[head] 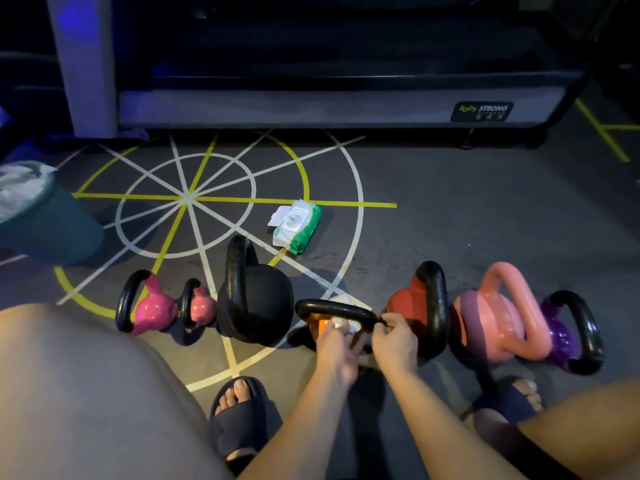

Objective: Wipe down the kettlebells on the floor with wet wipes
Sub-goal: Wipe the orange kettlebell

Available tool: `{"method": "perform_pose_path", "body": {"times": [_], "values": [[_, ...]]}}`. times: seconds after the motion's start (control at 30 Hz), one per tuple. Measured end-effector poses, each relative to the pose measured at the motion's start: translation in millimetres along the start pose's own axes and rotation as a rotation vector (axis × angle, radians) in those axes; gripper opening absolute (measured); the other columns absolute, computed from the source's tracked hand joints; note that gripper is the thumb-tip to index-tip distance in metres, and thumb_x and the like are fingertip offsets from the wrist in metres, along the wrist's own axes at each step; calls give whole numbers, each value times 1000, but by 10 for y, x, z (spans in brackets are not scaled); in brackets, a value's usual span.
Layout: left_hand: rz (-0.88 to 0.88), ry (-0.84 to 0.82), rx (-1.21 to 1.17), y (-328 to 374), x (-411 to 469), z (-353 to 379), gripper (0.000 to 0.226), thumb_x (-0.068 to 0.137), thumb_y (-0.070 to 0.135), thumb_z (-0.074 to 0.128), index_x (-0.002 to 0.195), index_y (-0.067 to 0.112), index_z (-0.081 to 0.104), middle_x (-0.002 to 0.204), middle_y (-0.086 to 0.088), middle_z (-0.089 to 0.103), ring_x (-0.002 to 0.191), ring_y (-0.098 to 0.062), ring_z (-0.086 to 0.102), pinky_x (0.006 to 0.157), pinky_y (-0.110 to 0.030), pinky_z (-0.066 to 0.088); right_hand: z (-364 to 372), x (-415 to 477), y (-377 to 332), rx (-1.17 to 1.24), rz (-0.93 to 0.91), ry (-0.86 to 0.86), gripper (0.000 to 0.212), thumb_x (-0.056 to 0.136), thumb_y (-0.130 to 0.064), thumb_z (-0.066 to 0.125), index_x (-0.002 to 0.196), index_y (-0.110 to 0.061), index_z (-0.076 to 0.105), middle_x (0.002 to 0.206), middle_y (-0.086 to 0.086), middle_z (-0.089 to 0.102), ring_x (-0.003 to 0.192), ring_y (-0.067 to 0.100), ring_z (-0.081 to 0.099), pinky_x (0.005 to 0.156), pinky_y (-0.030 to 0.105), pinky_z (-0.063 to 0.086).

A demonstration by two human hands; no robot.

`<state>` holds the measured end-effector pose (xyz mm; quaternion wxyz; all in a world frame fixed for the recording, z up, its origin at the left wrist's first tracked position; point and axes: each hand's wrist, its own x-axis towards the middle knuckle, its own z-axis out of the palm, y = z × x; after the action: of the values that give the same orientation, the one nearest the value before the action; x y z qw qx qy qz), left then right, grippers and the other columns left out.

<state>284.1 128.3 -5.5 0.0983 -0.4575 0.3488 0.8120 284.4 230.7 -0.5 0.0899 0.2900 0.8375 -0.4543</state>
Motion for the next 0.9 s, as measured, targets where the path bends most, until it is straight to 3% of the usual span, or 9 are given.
{"method": "perform_pose_path", "body": {"times": [0.07, 0.2, 0.37, 0.47, 0.53, 0.63, 0.7, 0.8, 0.9], "values": [[18, -43, 37, 54, 17, 3, 39, 98, -13, 41, 132, 2, 53, 129, -28, 62, 120, -38, 61, 100, -50, 52, 24, -94, 37, 32, 124, 114, 10, 91, -22, 58, 93, -13, 62, 100, 11, 64, 99, 34, 62, 76, 31, 41], [16, -62, 210, 234, 59, -142, 23, 98, -11, 47, 115, 1, 57, 113, -28, 68, 90, -33, 68, 79, -43, 57, 327, -269, 75, 378, 367, -158, 26, 88, -34, 61, 81, -12, 73, 79, 5, 75, 81, 26, 71, 80, 42, 58], [80, 10, 419, 330, -19, -321, 12, 96, 2, 61, 105, 4, 69, 88, -13, 75, 75, -21, 72, 60, -30, 54, 635, -351, -133, 977, 581, -339, 13, 94, -18, 64, 100, -9, 72, 86, 10, 73, 76, 21, 69, 69, 32, 59], [114, 8, 606, 461, 16, -408, 11, 92, 11, 70, 103, 11, 73, 99, -12, 77, 90, -22, 71, 70, -30, 53, 617, -264, -189, 1165, 638, -272, 13, 98, -11, 58, 107, -7, 67, 95, 15, 74, 83, 24, 73, 57, 27, 60], [226, 22, 700, 539, 11, -434, 13, 93, 13, 69, 106, 14, 70, 98, -10, 75, 89, -20, 71, 71, -31, 55, 553, -156, -150, 1136, 598, -251, 20, 99, -7, 54, 117, -4, 62, 102, 13, 70, 94, 26, 70, 61, 13, 55], [707, 97, 997, 745, -56, -482, 15, 96, 12, 64, 105, 24, 65, 98, 2, 66, 86, -8, 65, 78, -28, 57, 558, -152, -77, 1080, 604, -239, 23, 99, -13, 52, 116, 0, 61, 93, 4, 62, 91, 27, 62, 71, 20, 50], [943, 38, 1196, 854, -31, -542, 29, 97, 8, 59, 118, 28, 65, 115, 12, 60, 104, 0, 59, 94, -23, 51, 532, -220, -106, 1139, 654, -44, 32, 100, -15, 53, 128, -1, 56, 102, 4, 61, 99, 22, 61, 91, 32, 51], [897, -227, 1468, 911, 84, -648, 51, 101, 7, 52, 147, 28, 51, 153, 16, 40, 144, -1, 32, 120, -23, 25, 493, -271, -264, 1572, 743, -223, 24, 102, -8, 46, 123, -1, 55, 121, 14, 60, 109, 22, 60, 107, 36, 43], [879, -295, 1520, 853, 163, -694, 52, 103, 11, 51, 152, 26, 45, 159, 9, 38, 150, -7, 26, 122, -20, 18, 525, -405, -438, 1604, 698, -386, 24, 99, -5, 46, 118, -1, 59, 118, 17, 66, 111, 27, 62, 103, 38, 45]]}}
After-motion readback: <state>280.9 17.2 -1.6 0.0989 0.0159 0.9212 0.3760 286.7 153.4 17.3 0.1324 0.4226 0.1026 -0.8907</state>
